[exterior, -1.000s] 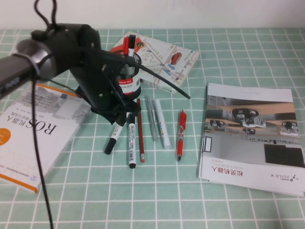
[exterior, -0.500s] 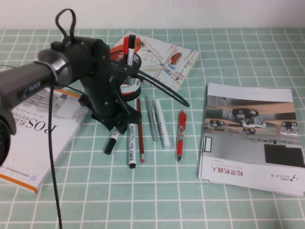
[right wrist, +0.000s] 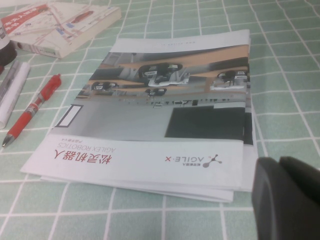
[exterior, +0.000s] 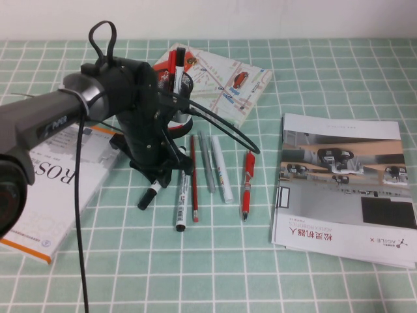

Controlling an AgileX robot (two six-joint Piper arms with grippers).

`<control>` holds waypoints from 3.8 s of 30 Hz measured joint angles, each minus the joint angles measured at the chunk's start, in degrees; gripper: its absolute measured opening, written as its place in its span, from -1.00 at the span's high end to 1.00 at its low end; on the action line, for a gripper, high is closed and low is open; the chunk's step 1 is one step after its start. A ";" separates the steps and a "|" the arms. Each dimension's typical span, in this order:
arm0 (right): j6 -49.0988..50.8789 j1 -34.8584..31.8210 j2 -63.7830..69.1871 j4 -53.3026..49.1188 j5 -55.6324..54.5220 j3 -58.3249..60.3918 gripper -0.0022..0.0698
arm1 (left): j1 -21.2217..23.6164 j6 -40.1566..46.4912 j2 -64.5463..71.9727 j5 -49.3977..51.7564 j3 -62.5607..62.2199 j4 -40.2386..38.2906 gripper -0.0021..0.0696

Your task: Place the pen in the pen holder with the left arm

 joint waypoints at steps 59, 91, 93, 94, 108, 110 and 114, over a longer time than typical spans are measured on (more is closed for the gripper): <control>0.00 0.00 0.00 0.00 0.00 0.00 1.00 | 3.68 -7.69 -8.70 -89.16 22.25 -2.83 0.62; 0.00 0.00 0.00 0.00 0.00 0.00 1.00 | 4.08 -9.84 -3.78 -86.14 20.84 4.20 0.61; 0.00 0.00 0.00 0.00 0.00 0.00 1.00 | 4.08 -9.84 -3.78 -85.48 20.84 4.25 0.56; 0.00 0.00 0.00 0.00 0.00 0.00 1.00 | 4.08 -9.84 -3.78 -85.47 20.84 4.34 0.53; 0.00 0.00 0.00 0.00 0.00 0.00 1.00 | 4.08 -6.85 -8.96 -77.22 20.84 4.47 0.03; 0.00 0.00 0.00 0.00 0.00 0.00 1.00 | 4.08 -6.46 -11.77 -72.21 20.84 4.47 0.16; 0.00 0.00 0.00 0.00 0.00 0.00 1.00 | 4.08 -6.00 -19.59 -61.30 20.84 4.47 0.73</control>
